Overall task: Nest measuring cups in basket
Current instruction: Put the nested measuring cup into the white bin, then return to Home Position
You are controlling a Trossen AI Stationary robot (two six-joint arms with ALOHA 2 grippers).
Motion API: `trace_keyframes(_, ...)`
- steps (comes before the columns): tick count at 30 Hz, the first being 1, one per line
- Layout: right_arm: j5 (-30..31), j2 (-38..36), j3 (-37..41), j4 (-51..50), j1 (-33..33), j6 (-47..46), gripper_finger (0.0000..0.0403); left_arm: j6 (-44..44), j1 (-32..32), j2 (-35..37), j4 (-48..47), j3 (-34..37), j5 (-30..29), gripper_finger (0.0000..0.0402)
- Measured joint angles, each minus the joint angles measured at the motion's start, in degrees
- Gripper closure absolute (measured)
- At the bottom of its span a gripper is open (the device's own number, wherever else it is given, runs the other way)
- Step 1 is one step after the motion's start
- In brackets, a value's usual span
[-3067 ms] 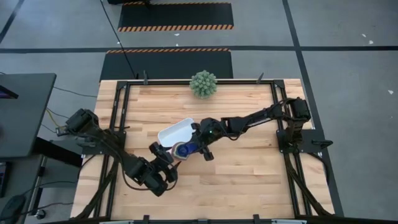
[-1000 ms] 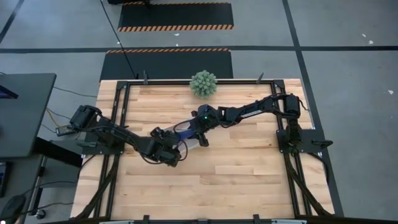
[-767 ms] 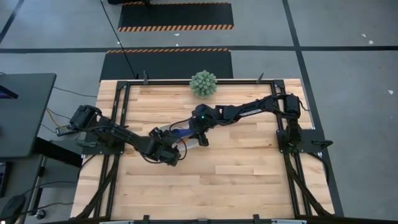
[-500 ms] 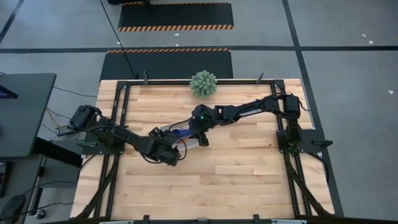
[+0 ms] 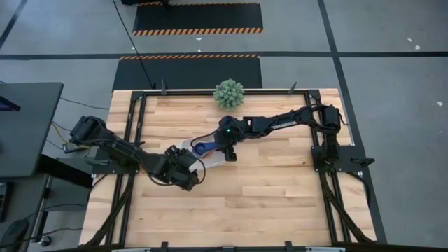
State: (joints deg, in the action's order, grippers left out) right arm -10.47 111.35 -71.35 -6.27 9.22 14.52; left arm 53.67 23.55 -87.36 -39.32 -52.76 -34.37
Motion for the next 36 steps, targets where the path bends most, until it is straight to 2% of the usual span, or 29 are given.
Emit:
trace_keyframes(8,-2.45,-0.02,-0.88,-2.26,0.25,2.01,0.0217,-6.11,0.24,2.38,0.08,0.03,-1.72,0.0047)
trace_keyframes(21,-0.49,-0.51,-2.08,-5.82,-0.25,3.28,0.0140,-7.84,0.22,2.33,0.43,0.03,-3.82,0.0047)
trace_keyframes(25,-0.61,-2.67,-2.72,-6.44,-0.27,3.29,0.0124,-10.39,0.65,2.34,1.43,0.03,-6.82,0.0047)
trace_keyframes(31,-1.12,-7.42,-2.31,-9.58,-0.29,2.99,0.0120,-12.08,5.15,5.52,1.23,0.05,-14.61,0.0047)
trace_keyframes(36,-1.00,-10.46,2.35,-7.72,-0.96,0.93,0.0123,-13.77,7.01,7.79,4.45,0.46,-15.44,0.0047)
